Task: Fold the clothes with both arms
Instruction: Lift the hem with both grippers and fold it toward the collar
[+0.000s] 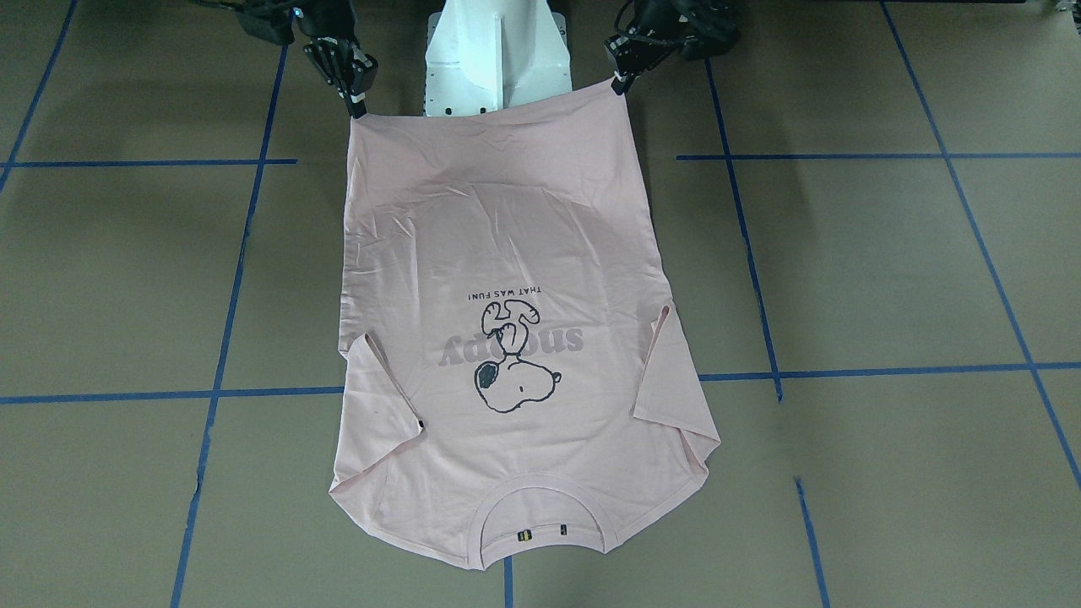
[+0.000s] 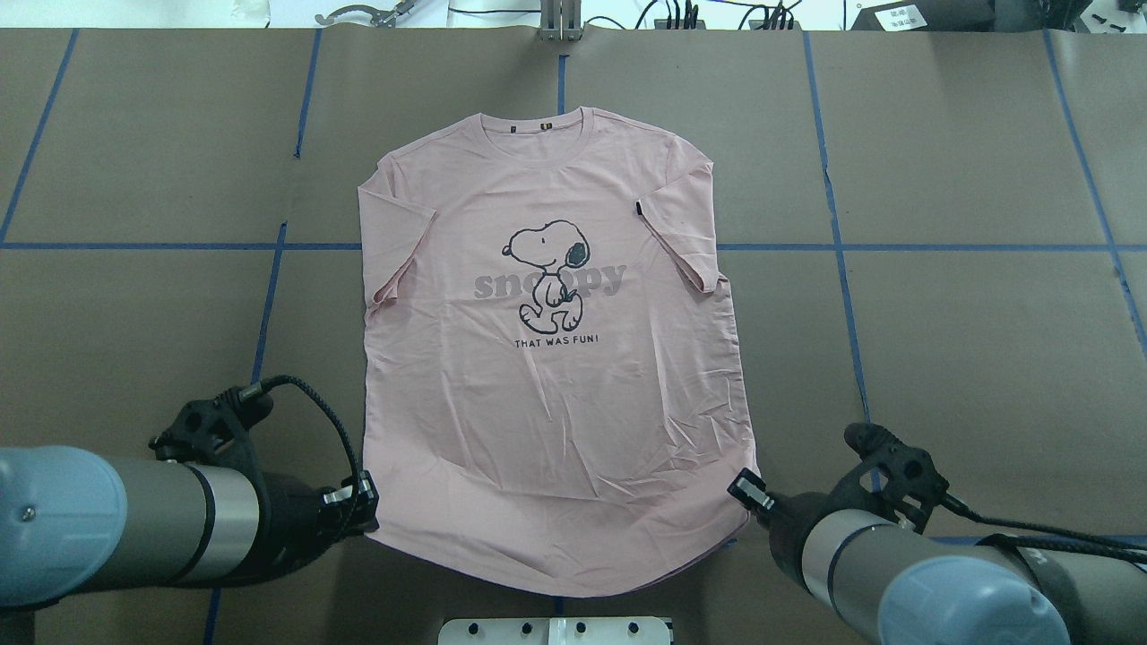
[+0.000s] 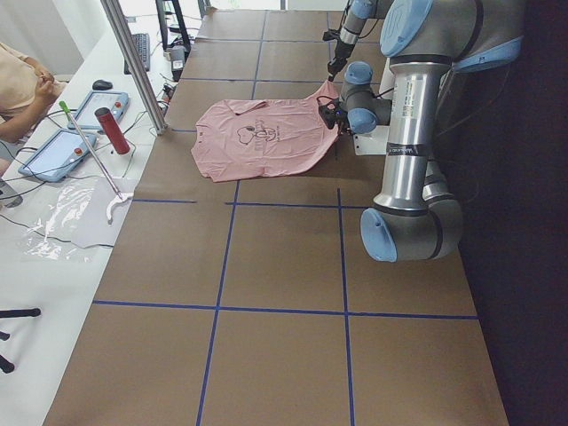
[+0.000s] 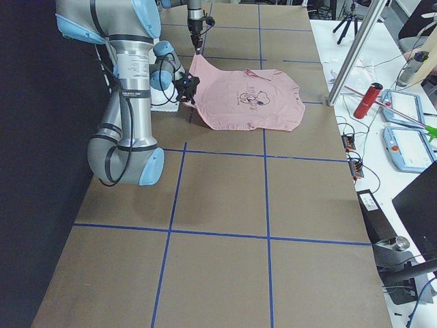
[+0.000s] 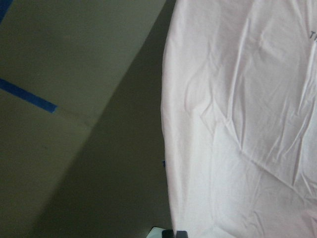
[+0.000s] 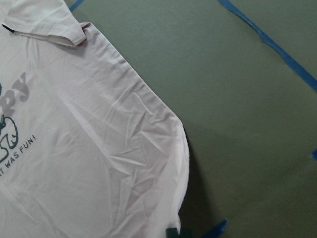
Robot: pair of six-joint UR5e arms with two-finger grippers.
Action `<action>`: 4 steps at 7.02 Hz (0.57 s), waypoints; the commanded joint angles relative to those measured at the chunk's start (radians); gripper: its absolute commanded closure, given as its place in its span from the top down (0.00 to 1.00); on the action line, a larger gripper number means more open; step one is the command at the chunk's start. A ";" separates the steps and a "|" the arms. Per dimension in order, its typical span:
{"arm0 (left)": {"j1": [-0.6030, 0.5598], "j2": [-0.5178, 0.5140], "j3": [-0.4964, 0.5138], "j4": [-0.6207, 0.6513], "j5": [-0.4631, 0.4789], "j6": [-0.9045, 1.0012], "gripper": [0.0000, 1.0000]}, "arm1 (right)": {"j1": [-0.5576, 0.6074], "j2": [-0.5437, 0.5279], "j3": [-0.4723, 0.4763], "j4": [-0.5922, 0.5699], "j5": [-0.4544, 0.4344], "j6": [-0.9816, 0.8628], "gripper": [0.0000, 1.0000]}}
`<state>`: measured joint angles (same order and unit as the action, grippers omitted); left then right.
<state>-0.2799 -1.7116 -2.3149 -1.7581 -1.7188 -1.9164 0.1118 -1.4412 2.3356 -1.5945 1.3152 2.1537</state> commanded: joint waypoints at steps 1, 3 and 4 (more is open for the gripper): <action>-0.172 -0.111 0.160 0.002 0.001 0.164 0.00 | 0.232 0.176 -0.178 0.005 0.100 -0.198 0.00; -0.313 -0.259 0.401 -0.004 0.013 0.282 0.00 | 0.455 0.335 -0.432 0.016 0.241 -0.404 0.00; -0.364 -0.296 0.487 -0.027 0.036 0.356 0.00 | 0.530 0.405 -0.596 0.109 0.283 -0.434 0.00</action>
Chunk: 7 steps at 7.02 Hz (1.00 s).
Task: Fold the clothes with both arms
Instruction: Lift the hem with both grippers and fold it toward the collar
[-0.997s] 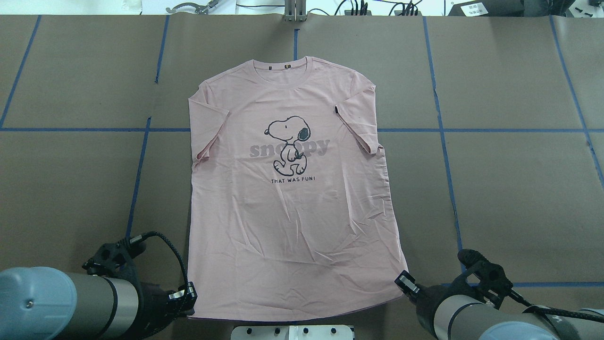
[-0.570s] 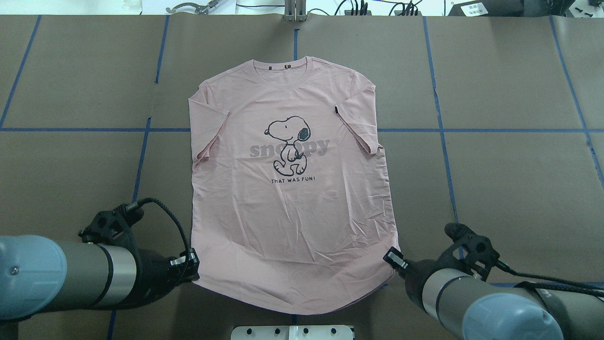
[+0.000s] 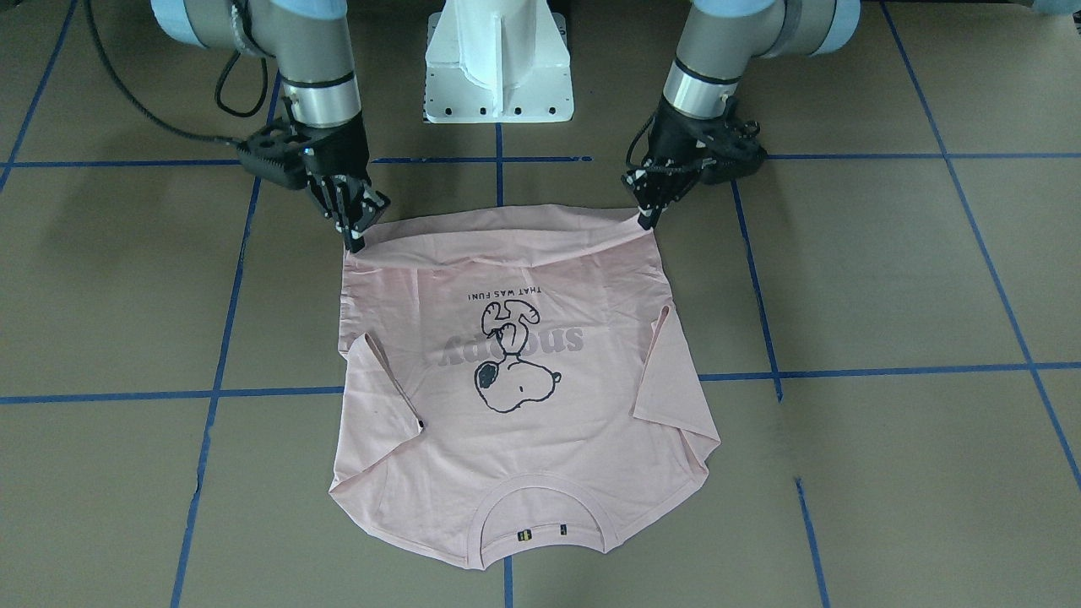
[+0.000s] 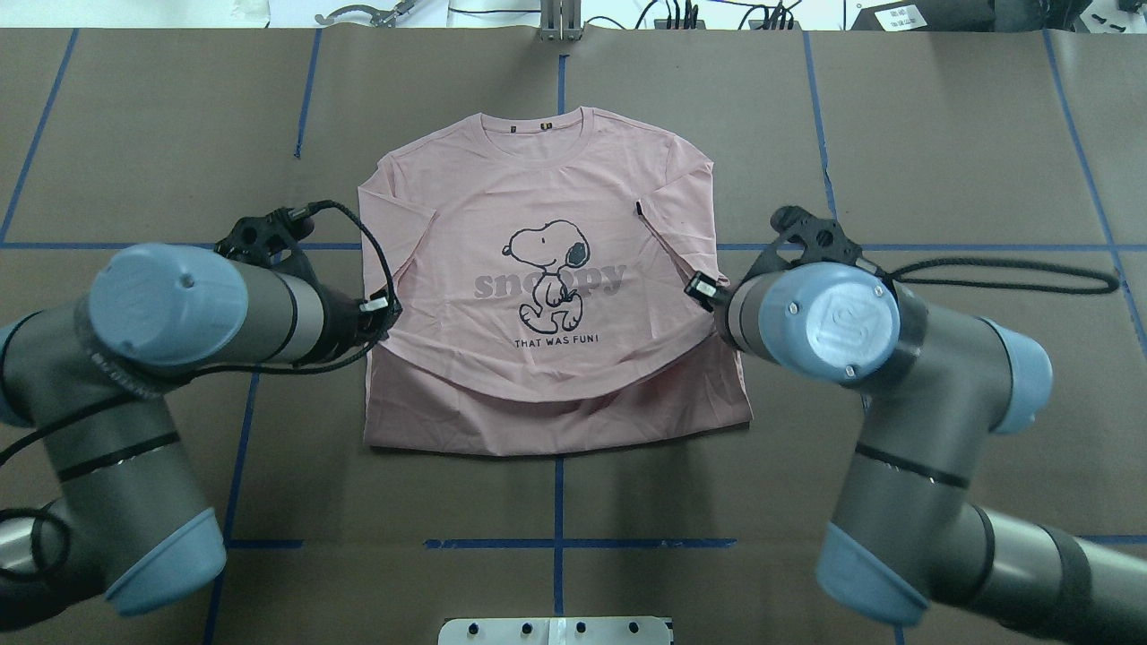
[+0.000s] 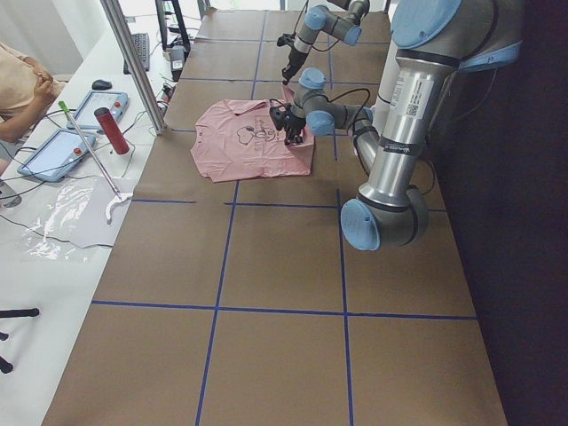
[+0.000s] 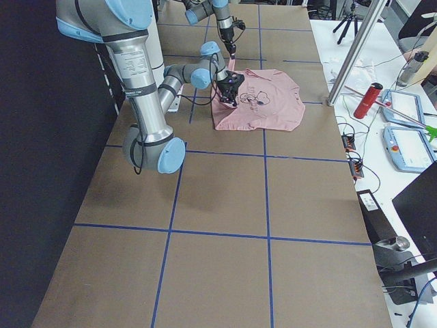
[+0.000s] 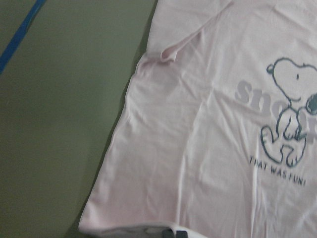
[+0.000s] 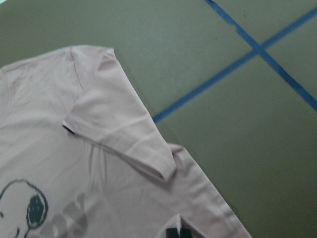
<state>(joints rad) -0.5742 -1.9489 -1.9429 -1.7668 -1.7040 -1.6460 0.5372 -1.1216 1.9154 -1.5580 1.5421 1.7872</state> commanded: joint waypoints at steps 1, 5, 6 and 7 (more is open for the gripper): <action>-0.132 -0.068 0.219 -0.116 0.021 0.122 0.00 | 0.154 0.129 -0.347 0.208 0.073 -0.093 0.00; -0.193 -0.229 0.531 -0.260 0.121 0.168 0.00 | 0.230 0.282 -0.654 0.309 0.122 -0.155 0.00; -0.196 -0.231 0.542 -0.273 0.141 0.188 0.00 | 0.230 0.304 -0.682 0.315 0.122 -0.155 0.00; -0.194 -0.242 0.585 -0.316 0.141 0.189 0.00 | 0.230 0.313 -0.706 0.315 0.121 -0.155 0.00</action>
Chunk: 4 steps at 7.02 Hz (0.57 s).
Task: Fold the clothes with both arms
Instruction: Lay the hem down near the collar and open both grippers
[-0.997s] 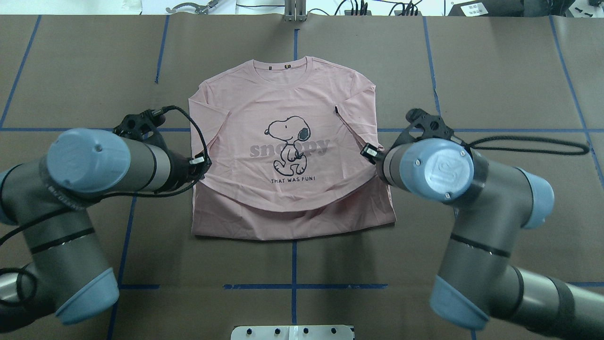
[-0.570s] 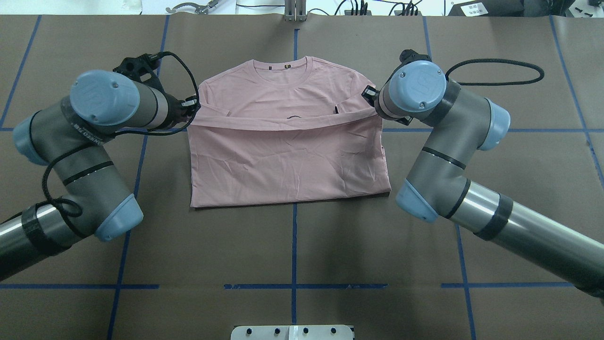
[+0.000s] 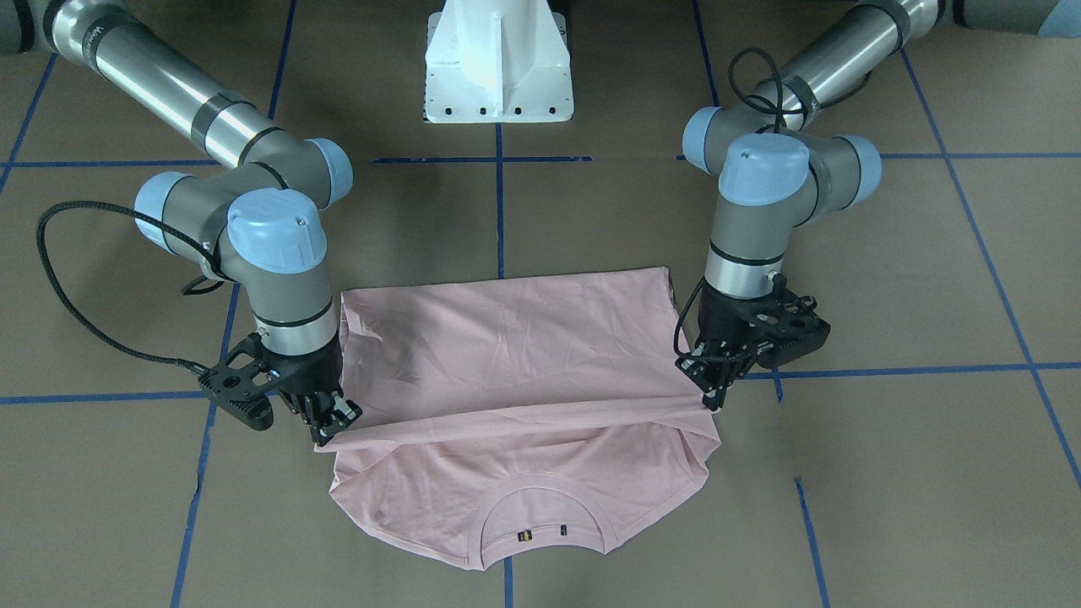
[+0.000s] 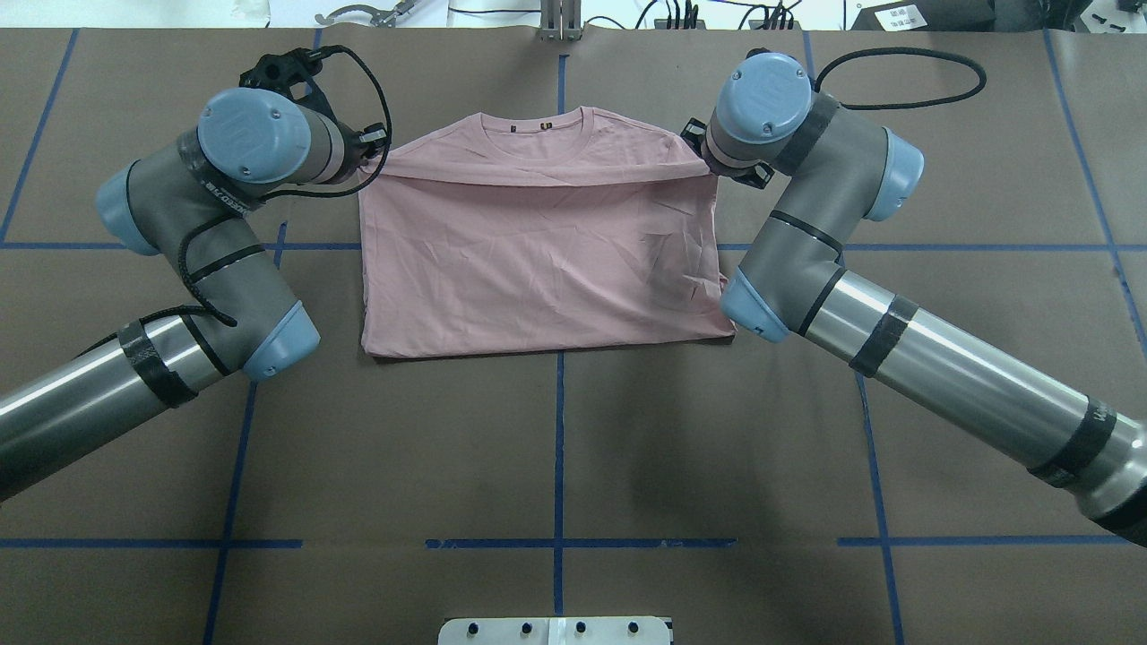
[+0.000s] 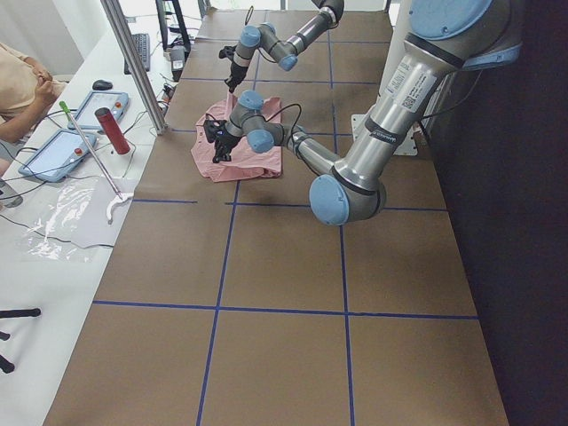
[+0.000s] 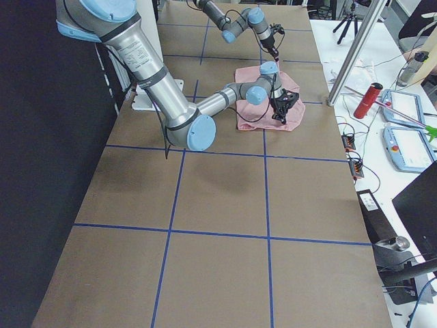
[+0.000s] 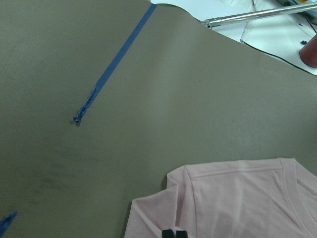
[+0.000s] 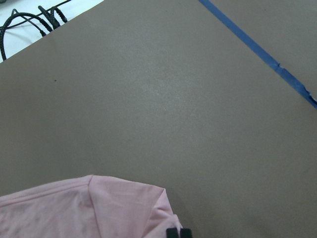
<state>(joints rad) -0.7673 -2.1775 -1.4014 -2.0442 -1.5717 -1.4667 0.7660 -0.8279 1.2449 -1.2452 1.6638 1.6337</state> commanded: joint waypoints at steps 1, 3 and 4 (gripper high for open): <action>-0.001 -0.024 0.094 -0.101 0.009 0.009 0.00 | 0.001 0.021 -0.067 0.025 -0.004 -0.005 0.00; -0.001 -0.035 0.142 -0.139 0.009 0.009 0.00 | 0.001 0.023 -0.078 0.067 -0.004 -0.003 0.00; 0.002 -0.035 0.159 -0.161 0.009 0.008 0.03 | 0.001 0.026 -0.078 0.067 -0.004 -0.005 0.00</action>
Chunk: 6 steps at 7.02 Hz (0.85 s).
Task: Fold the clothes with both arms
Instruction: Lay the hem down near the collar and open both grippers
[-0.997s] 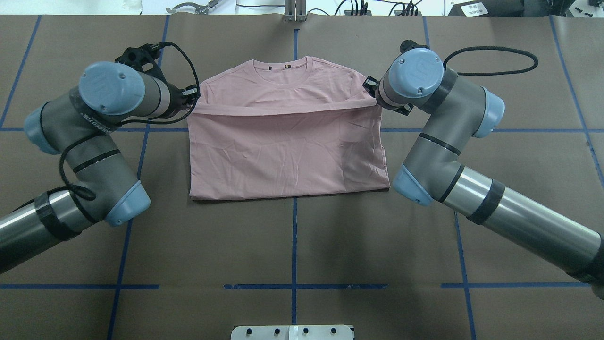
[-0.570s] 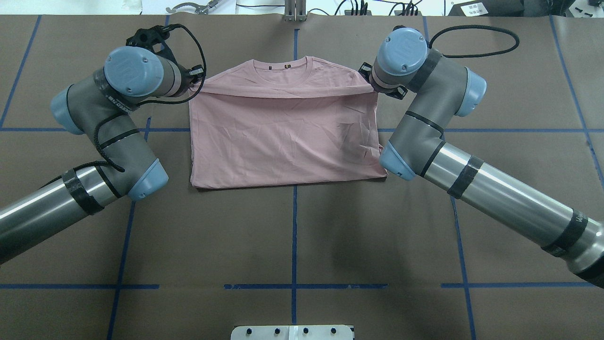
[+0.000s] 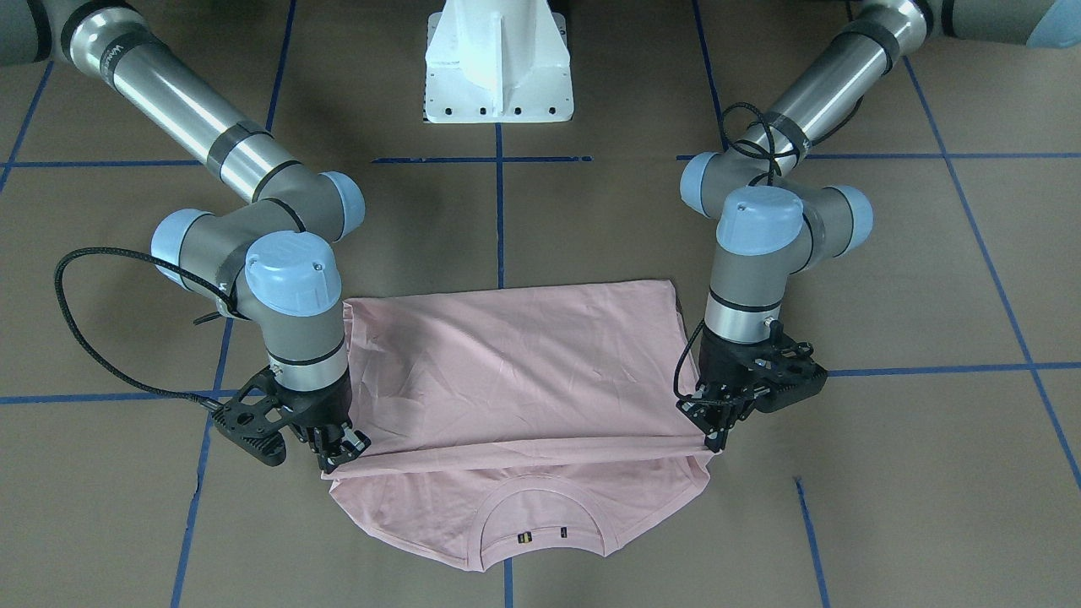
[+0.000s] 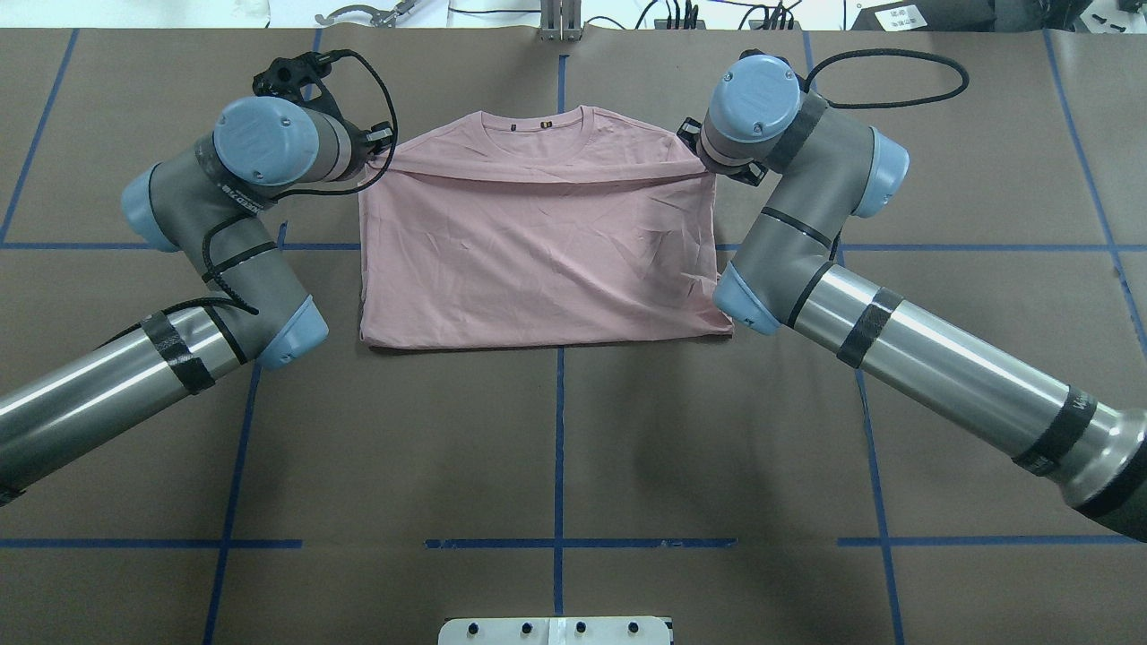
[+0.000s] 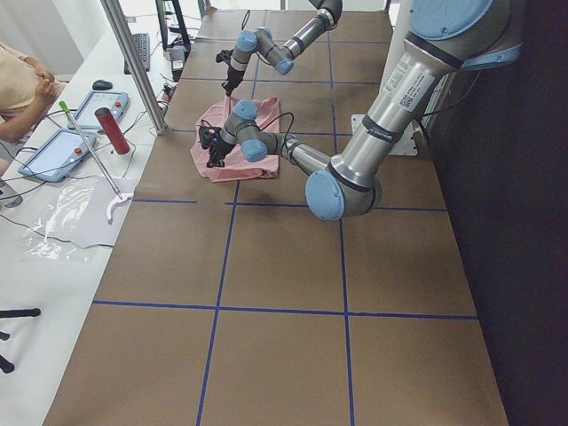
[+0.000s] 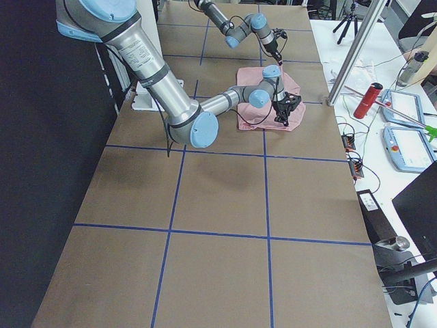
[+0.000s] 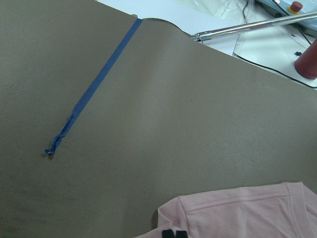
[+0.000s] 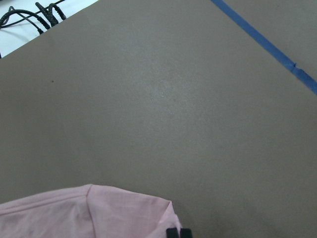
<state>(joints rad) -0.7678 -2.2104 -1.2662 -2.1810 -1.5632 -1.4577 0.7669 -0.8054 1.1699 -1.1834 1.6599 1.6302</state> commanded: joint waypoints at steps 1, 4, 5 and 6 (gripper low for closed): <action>0.004 0.004 0.065 -0.090 0.000 -0.001 0.04 | 0.002 0.008 -0.004 0.007 0.000 -0.001 0.00; 0.004 0.037 0.068 -0.204 -0.006 -0.003 0.38 | 0.015 0.038 -0.024 0.007 -0.005 0.002 0.63; 0.001 0.037 0.067 -0.210 -0.008 -0.004 0.39 | 0.026 0.044 -0.016 0.017 -0.002 0.014 0.66; 0.001 0.035 0.064 -0.212 -0.009 -0.007 0.39 | 0.029 0.025 0.037 0.018 0.015 0.017 0.75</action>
<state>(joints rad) -0.7659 -2.1754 -1.1998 -2.3833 -1.5702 -1.4621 0.7897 -0.7688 1.1645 -1.1691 1.6613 1.6413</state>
